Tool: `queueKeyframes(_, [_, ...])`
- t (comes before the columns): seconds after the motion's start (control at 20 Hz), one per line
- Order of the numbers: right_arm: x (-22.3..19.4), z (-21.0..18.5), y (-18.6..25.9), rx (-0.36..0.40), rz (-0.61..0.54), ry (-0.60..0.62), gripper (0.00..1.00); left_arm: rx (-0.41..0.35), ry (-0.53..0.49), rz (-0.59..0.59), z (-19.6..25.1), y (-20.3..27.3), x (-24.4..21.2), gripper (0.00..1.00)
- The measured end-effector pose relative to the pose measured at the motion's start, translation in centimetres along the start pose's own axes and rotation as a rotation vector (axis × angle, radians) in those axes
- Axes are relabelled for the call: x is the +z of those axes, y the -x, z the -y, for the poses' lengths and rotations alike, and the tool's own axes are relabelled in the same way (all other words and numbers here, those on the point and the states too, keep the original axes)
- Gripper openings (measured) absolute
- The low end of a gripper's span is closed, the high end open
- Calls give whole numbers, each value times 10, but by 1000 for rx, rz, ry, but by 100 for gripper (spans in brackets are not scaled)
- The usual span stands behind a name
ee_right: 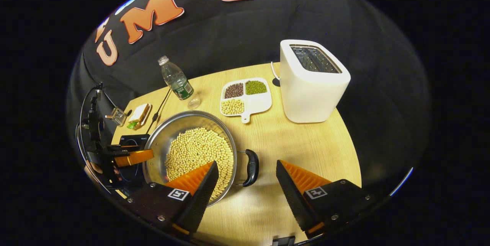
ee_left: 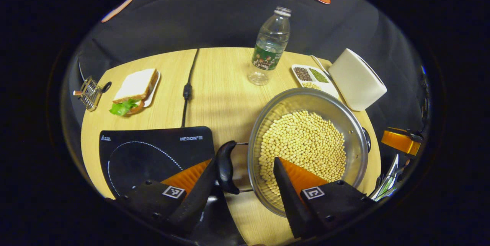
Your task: First push the handle of the pot to place it horizontally, then grasp the pot with both hands and set it on the induction cooktop.
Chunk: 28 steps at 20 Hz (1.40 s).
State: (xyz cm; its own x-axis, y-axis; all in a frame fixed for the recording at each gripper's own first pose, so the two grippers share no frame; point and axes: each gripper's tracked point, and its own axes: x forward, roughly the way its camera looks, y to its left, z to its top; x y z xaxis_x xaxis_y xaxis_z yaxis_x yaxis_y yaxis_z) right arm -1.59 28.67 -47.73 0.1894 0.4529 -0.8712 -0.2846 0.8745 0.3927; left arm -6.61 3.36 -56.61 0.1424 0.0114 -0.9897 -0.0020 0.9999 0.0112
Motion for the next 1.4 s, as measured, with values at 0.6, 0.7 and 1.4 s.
queueKeyframes(0.6, [-24,11,-43,-58,-119,-68,91,-2,10,-41,17,-29,-9,93])
queueKeyframes(0.7, [-29,13,-51,-69,-136,-69,88,5,5,-27,17,-36,-5,86])
queueKeyframes(1.4, [-56,31,-75,-114,-192,-153,64,60,-42,-23,13,-60,5,85])
